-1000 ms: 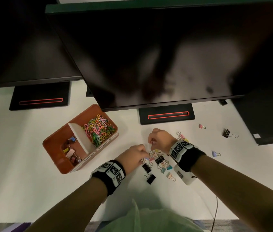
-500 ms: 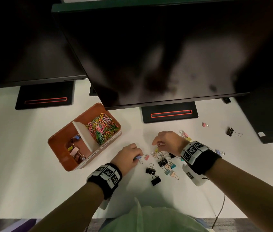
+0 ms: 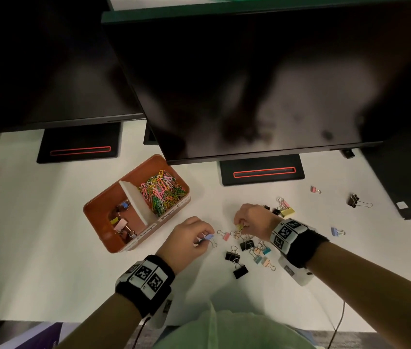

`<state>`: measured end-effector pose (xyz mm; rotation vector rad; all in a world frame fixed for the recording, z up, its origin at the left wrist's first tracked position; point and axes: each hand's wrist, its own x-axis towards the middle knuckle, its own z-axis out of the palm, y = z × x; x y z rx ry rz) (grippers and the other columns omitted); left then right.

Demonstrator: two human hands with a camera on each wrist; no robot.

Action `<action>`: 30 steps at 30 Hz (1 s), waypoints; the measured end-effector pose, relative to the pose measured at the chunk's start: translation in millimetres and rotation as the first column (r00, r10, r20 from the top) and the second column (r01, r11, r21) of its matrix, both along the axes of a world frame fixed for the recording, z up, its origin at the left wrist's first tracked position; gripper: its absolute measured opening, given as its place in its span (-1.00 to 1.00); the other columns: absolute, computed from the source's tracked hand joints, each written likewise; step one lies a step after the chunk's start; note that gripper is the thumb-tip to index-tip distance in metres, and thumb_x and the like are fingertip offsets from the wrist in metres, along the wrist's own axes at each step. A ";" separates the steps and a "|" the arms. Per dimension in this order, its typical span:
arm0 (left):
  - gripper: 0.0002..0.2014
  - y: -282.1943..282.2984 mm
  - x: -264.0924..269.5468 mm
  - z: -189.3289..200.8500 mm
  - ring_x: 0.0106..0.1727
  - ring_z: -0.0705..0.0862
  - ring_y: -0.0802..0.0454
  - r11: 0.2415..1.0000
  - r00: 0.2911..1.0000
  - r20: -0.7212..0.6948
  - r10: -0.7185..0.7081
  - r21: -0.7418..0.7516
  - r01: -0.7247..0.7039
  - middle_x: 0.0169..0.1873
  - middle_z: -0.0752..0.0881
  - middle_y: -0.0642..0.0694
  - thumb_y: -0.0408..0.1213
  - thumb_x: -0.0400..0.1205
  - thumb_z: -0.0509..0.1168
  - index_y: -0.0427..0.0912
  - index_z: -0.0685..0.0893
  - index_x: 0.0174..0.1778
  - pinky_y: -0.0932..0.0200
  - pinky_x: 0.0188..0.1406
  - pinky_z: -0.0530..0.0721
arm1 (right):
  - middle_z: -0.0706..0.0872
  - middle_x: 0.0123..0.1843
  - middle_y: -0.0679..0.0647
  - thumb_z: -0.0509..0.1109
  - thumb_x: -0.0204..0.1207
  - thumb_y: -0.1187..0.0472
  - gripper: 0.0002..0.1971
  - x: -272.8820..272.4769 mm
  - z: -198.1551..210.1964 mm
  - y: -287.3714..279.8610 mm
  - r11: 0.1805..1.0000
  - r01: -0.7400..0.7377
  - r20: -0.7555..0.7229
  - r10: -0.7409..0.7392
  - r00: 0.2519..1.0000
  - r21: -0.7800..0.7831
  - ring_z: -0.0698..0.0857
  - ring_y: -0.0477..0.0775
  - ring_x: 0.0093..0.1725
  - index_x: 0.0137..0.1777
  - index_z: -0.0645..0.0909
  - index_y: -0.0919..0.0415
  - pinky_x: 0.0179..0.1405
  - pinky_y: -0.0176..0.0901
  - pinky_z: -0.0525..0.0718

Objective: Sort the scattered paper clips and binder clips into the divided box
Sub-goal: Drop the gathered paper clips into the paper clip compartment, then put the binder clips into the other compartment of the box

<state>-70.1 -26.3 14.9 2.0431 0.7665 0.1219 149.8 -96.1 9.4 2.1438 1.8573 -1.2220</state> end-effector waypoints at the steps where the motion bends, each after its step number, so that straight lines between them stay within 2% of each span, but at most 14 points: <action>1: -0.83 -0.1 -3.0 8.5 -0.19 0.61 0.24 1.000 1.000 0.027 0.007 -0.006 -0.007 -0.13 0.63 0.04 -0.43 0.50 0.35 -0.11 0.71 -0.07 0.48 -0.20 0.59 | 0.58 0.22 0.08 0.40 0.52 0.27 -0.79 -0.7 0.6 1.6 1.000 -0.001 0.008 0.001 1.000 -0.006 0.61 0.04 0.16 0.14 0.64 0.16 0.16 -0.29 0.55; 4: -0.81 2.7 -18.1 33.4 -0.17 0.64 0.17 0.998 0.992 0.109 0.061 -0.013 -0.060 -0.14 0.65 0.06 -0.45 0.49 0.38 -0.09 0.72 -0.08 0.35 -0.19 0.66 | 0.61 0.16 0.08 0.41 0.50 0.28 -0.85 -2.0 3.4 6.3 1.000 -0.015 0.037 0.015 0.999 -0.023 0.63 0.05 0.12 0.05 0.67 0.19 0.13 -0.28 0.57; 9: -0.79 21.7 -64.0 60.5 -0.10 0.67 0.08 0.959 0.948 0.156 0.279 0.000 -0.282 -0.13 0.66 0.05 -0.47 0.48 0.43 -0.06 0.70 -0.10 0.30 -0.14 0.67 | 0.71 0.05 0.05 0.39 0.50 0.29 -0.90 -11.0 24.2 26.3 0.999 -0.013 0.048 0.010 0.999 0.052 0.61 -0.05 -0.04 -0.01 0.67 0.19 -0.04 -0.34 0.52; 11: -0.77 33.1 -85.4 64.1 -0.13 0.68 0.13 0.905 0.891 0.174 0.418 0.001 -0.425 -0.13 0.66 0.00 -0.50 0.47 0.43 -0.04 0.70 -0.14 0.33 -0.15 0.67 | 0.72 0.02 0.04 0.40 0.50 0.26 -0.91 -26.3 40.8 42.7 0.989 -0.024 0.032 0.020 0.999 0.149 0.58 -0.09 -0.09 -0.02 0.67 0.16 -0.04 -0.32 0.55; 13: -0.75 44.4 -103.7 64.7 -0.18 0.67 0.18 0.829 0.815 0.179 0.551 -0.006 -0.560 -0.14 0.68 -0.05 -0.48 0.46 0.45 0.01 0.69 -0.16 0.36 -0.20 0.67 | 0.72 0.01 0.05 0.41 0.49 0.27 -0.91 -51.8 57.5 62.8 0.964 -0.035 -0.048 0.049 0.998 0.264 0.61 -0.05 -0.08 -0.03 0.67 0.17 0.04 -0.24 0.61; 15: -0.77 54.0 -116.6 62.4 -0.24 0.65 0.25 0.767 0.757 0.158 0.634 -0.008 -0.641 -0.15 0.70 -0.05 -0.47 0.46 0.46 -0.03 0.69 -0.14 0.42 -0.26 0.65 | 0.71 0.01 0.05 0.42 0.47 0.30 -0.91 -86.2 70.3 85.1 0.931 -0.054 -0.145 0.113 0.983 0.361 0.63 -0.02 -0.03 -0.05 0.68 0.17 0.08 -0.22 0.60; 17: -0.79 61.4 -124.0 57.5 -0.22 0.66 0.27 0.739 0.731 0.123 0.671 -0.036 -0.673 -0.15 0.71 -0.04 -0.49 0.47 0.44 -0.08 0.68 -0.11 0.44 -0.27 0.67 | 0.70 0.04 0.03 0.42 0.48 0.28 -0.90 -124.2 77.6 105.7 0.914 -0.080 -0.191 0.168 0.967 0.397 0.62 -0.04 0.00 -0.02 0.66 0.15 0.11 -0.21 0.58; 18: -0.79 64.5 -126.8 54.8 -0.15 0.69 0.23 0.735 0.730 0.097 0.676 -0.030 -0.677 -0.11 0.72 -0.05 -0.49 0.49 0.41 -0.10 0.68 -0.07 0.44 -0.22 0.68 | 0.70 0.07 0.04 0.43 0.48 0.27 -0.87 -141.7 79.1 114.5 0.910 -0.083 -0.207 0.180 0.962 0.405 0.61 -0.03 0.02 0.02 0.66 0.15 0.13 -0.19 0.58; 20: -0.75 68.0 -130.4 52.0 -0.02 0.71 0.11 0.748 0.752 0.044 0.658 0.082 -0.659 0.02 0.69 -0.06 -0.50 0.53 0.36 -0.12 0.69 0.06 0.34 -0.02 0.68 | 0.68 0.15 0.10 0.45 0.47 0.22 -0.76 -164.7 79.7 126.1 0.909 -0.077 -0.244 0.191 0.951 0.409 0.63 0.04 0.08 0.14 0.64 0.17 0.16 -0.11 0.60; 22: -0.70 67.0 -131.4 54.6 -0.01 0.68 0.23 0.757 0.780 0.050 0.624 0.213 -0.618 0.08 0.64 -0.04 -0.52 0.56 0.30 -0.13 0.68 0.15 0.24 0.10 0.66 | 0.66 0.21 0.11 0.46 0.48 0.14 -0.66 -167.5 79.1 128.0 0.904 -0.080 -0.251 0.201 0.947 0.420 0.64 0.06 0.12 0.24 0.60 0.16 0.19 -0.06 0.62; 24: -0.72 59.9 -126.9 64.1 -0.05 0.65 0.39 0.762 0.802 0.135 0.582 0.254 -0.596 0.07 0.63 -0.01 -0.50 0.57 0.29 -0.13 0.68 0.13 0.39 0.06 0.64 | 0.65 0.21 0.06 0.42 0.50 0.06 -0.66 -152.0 80.8 120.2 0.894 -0.077 -0.237 0.199 0.951 0.442 0.65 0.02 0.12 0.25 0.59 0.11 0.19 -0.11 0.62; 27: -0.81 38.8 -106.2 78.7 -0.01 0.62 0.32 0.830 0.863 0.238 0.447 0.251 -0.499 0.01 0.63 -0.01 -0.44 0.57 0.32 -0.16 0.71 0.06 0.56 -0.05 0.56 | 0.67 0.14 0.00 0.39 0.53 0.08 -0.75 -107.4 78.1 92.0 0.890 0.012 -0.248 0.114 0.962 0.455 0.66 -0.07 -0.07 0.18 0.63 0.08 0.07 -0.21 0.63; 30: -0.83 14.0 -76.1 75.7 0.06 0.56 0.30 0.934 0.959 0.160 0.232 0.239 -0.266 0.03 0.58 0.11 -0.24 0.59 0.32 -0.07 0.67 0.08 0.48 0.03 0.52 | 0.65 0.08 -0.03 0.41 0.51 0.07 -0.74 -54.1 61.9 50.5 0.918 0.028 -0.141 0.030 0.990 0.396 0.61 -0.13 -0.26 0.19 0.62 0.04 0.01 -0.11 0.68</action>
